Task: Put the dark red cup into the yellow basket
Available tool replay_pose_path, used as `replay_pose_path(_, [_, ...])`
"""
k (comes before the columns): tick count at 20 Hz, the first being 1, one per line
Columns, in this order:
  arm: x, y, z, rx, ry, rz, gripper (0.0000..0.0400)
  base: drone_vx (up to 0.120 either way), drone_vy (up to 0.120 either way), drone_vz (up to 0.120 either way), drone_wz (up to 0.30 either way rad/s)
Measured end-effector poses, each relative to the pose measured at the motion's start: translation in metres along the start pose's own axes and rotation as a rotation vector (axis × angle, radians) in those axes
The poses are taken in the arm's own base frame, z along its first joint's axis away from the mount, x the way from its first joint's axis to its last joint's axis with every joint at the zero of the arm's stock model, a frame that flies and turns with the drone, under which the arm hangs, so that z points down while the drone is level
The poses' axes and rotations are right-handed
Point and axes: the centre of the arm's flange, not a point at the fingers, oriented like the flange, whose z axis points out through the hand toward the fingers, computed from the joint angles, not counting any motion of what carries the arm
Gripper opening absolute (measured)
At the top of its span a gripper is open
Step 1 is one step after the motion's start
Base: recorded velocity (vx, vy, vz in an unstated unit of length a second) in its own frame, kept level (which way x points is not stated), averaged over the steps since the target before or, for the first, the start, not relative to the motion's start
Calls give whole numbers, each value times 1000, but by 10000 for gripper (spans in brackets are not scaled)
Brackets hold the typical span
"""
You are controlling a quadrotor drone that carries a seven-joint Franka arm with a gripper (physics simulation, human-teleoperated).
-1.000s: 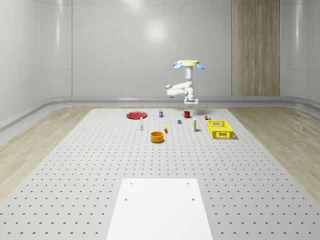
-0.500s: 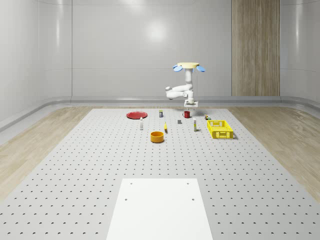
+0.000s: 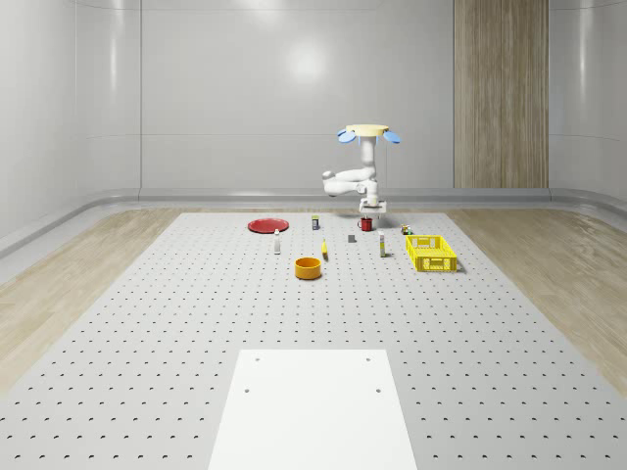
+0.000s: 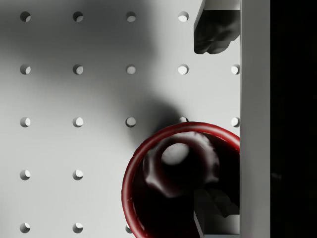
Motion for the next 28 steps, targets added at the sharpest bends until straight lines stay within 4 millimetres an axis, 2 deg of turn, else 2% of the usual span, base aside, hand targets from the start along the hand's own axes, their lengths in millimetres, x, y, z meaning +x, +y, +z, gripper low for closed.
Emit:
replay_pose_path(7, [0, 0, 22, 0, 0, 0, 400, 0, 0, 0, 0])
replay_pose_path(16, [4, 4, 35, 0, 0, 0, 400, 0, 0, 0, 0])
replay_pose_path(18, [4, 4, 37, 0, 0, 0, 282, 0, 0, 0, 0])
replay_pose_path(19, [4, 4, 37, 0, 0, 0, 242, 0, 0, 0, 0])
replay_pose_path(21, [4, 4, 38, 0, 0, 0, 186, 0, 0, 0, 0])
replay_pose_path(24, [4, 4, 39, 0, 0, 0, 141, 0, 0, 0, 0])
replay_pose_path(28, [4, 4, 39, 0, 0, 0, 115, 0, 0, 0, 0])
